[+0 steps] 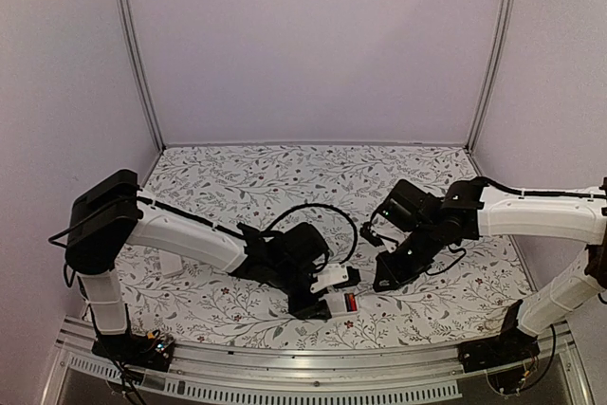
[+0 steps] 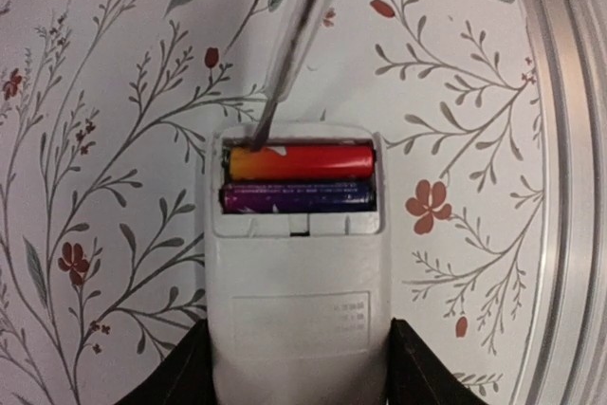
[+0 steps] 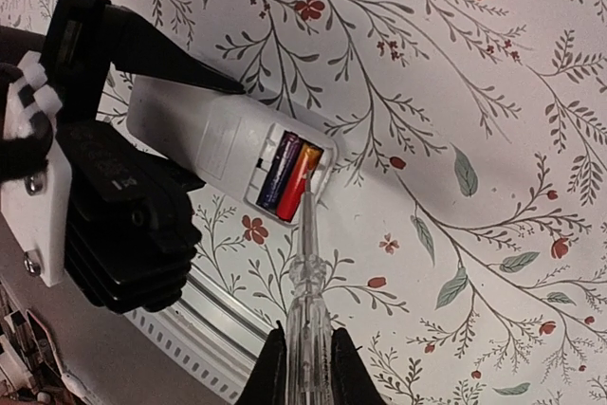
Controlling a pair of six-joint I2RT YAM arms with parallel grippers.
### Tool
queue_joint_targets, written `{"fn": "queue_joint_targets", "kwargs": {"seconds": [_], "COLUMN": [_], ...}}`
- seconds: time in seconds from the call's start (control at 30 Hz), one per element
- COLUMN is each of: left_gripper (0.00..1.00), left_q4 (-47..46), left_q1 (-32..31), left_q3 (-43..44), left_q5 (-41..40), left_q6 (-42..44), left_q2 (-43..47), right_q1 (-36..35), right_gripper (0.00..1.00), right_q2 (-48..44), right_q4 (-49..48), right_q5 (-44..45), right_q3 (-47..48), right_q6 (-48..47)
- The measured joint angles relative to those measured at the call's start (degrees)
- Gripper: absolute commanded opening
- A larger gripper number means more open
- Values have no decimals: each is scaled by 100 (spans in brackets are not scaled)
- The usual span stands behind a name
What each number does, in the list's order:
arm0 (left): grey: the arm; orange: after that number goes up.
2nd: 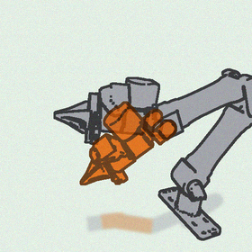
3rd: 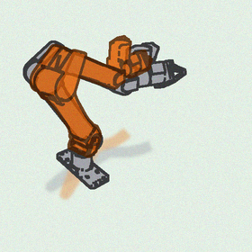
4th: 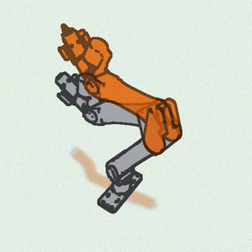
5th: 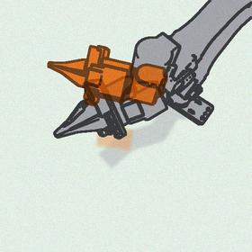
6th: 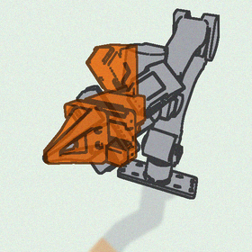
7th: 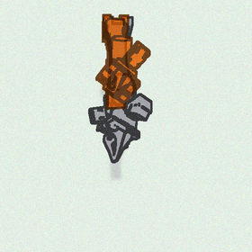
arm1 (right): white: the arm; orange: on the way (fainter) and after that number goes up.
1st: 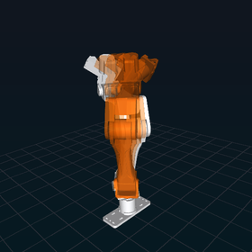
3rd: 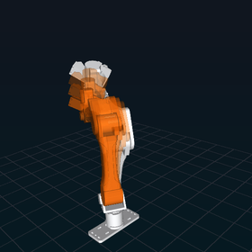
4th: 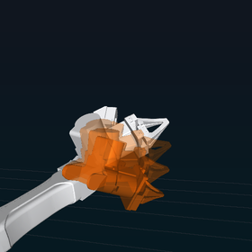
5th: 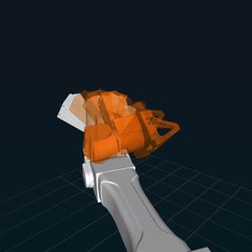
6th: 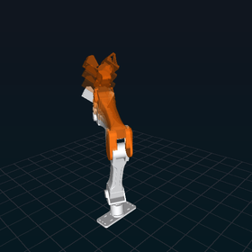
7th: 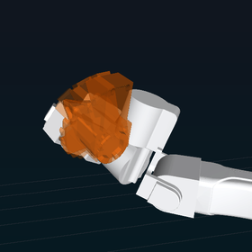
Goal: Unload the batteries from the remote control
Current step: Remove the battery from the remote control without the battery cover.
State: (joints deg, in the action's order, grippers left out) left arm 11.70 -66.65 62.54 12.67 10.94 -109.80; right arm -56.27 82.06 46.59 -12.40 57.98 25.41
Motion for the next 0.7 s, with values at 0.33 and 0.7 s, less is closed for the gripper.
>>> {"fn": "queue_joint_targets", "kwargs": {"seconds": [0.33, 0.7], "left_gripper": [28, 28], "left_q4": [22, 74], "left_q1": [-7, -11], "left_q3": [26, 44], "left_q5": [-2, -4], "left_q6": [0, -37], "left_q2": [-11, -15], "right_q1": [0, -79], "right_gripper": [0, 0], "right_q2": [280, 647], "right_q4": [356, 640], "right_q5": [35, 188], "right_q3": [304, 667], "right_q6": [46, 61]}}
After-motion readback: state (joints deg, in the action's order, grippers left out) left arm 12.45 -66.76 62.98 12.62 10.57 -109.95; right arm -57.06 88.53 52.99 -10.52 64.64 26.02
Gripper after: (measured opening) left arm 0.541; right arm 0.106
